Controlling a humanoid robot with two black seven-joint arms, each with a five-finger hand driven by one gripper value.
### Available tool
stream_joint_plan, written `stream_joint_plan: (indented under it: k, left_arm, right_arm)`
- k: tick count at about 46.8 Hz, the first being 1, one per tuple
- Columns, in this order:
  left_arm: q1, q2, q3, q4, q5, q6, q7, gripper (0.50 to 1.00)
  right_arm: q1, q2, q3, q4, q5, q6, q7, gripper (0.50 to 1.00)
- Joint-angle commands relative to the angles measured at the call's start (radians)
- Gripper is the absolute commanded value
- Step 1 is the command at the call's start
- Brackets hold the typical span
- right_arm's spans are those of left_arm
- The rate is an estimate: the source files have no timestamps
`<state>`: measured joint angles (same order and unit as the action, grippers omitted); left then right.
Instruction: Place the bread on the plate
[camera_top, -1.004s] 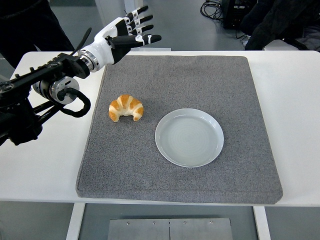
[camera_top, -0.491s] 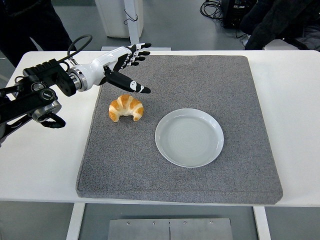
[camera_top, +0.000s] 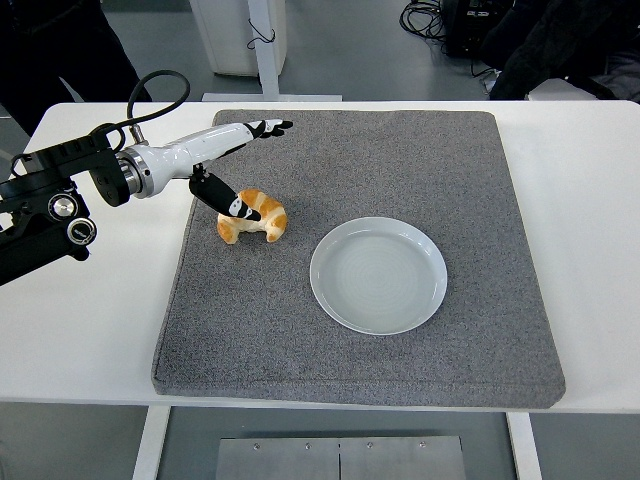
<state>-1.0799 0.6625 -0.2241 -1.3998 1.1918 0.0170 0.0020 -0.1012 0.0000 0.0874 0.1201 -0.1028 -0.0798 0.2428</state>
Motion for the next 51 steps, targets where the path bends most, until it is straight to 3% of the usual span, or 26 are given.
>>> stream_joint_plan:
  k: [1,9,18,25,32,38,45,51]
  left_arm:
    - [-0.006,-0.003,0.035,0.016,0.044,0.0,-0.002,0.983]
    - [0.0,-0.007,0.063,0.044,0.164,0.008,-0.033,0.983]
    - [0.008,-0.014,0.066,0.093,0.173,0.009,-0.036,0.983]
    - [0.026,-0.061,0.068,0.127,0.187,0.015,-0.036,0.98]
    - [0.055,-0.089,0.068,0.168,0.232,0.072,-0.04,0.98]
    - [0.067,-0.119,0.08,0.205,0.273,0.089,-0.088,0.98]
    - [0.064,-0.153,0.117,0.261,0.284,0.158,-0.122,0.98]
    - [0.067,-0.164,0.118,0.283,0.276,0.166,-0.123,0.98]
  right_arm:
    - [0.0,0.0,0.0,0.0,0.0,0.0,0.0,1.0]
    - [0.0,0.0,0.0,0.0,0.0,0.0,0.0,1.0]
    - [0.0,0.0,0.0,0.0,0.0,0.0,0.0,1.0]
    - [0.0,0.0,0.0,0.0,0.0,0.0,0.0,1.0]
    - [0.0,0.0,0.0,0.0,0.0,0.0,0.0,1.0]
    - [0.0,0.0,0.0,0.0,0.0,0.0,0.0,1.0]
    - [0.0,0.0,0.0,0.0,0.0,0.0,0.0,1.0]
    - [0.0,0.0,0.0,0.0,0.0,0.0,0.0,1.0]
